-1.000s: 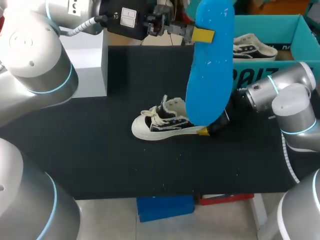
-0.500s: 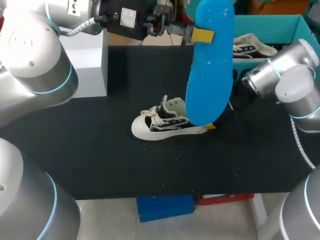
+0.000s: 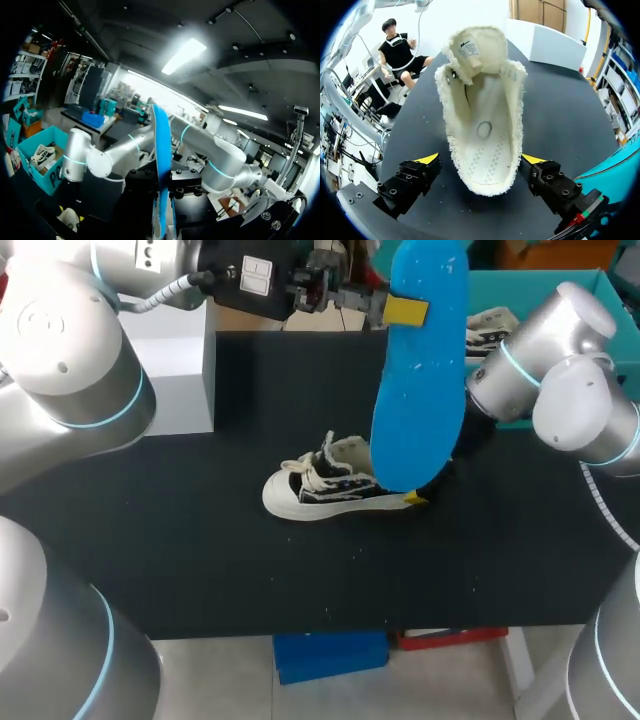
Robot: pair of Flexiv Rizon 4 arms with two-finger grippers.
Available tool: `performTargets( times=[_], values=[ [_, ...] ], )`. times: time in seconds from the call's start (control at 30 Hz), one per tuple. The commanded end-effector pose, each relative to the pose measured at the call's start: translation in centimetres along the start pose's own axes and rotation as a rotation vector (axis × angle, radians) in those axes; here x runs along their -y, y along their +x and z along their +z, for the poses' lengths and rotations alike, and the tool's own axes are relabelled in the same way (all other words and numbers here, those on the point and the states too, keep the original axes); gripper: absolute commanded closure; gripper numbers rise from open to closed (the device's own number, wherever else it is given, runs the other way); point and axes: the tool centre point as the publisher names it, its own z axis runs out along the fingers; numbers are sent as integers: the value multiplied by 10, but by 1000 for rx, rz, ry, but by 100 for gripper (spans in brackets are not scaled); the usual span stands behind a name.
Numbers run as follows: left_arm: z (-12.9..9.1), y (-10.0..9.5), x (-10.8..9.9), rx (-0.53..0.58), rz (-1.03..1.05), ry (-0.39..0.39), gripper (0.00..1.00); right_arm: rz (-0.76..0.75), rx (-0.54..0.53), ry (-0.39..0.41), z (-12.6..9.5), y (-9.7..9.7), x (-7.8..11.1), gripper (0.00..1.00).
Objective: Take the shoe out of the shoebox, open the shoe tongue, remove and reinsert the insole, then place the shoe into the shoebox
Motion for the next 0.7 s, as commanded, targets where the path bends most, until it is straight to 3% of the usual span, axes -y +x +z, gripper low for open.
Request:
performTargets(
  times=[0.03, 0.27, 0.7],
  values=[
    [2, 0, -1, 3, 0, 3, 100, -8, -16, 119, -5, -4, -8, 0],
    [2, 0, -1, 3, 0, 3, 100, -22, -27, 221, -7, -14, -17, 0],
    [2, 0, -1, 3, 0, 3, 100, -33, -3, 306, -1, -14, -30, 0]
  ],
)
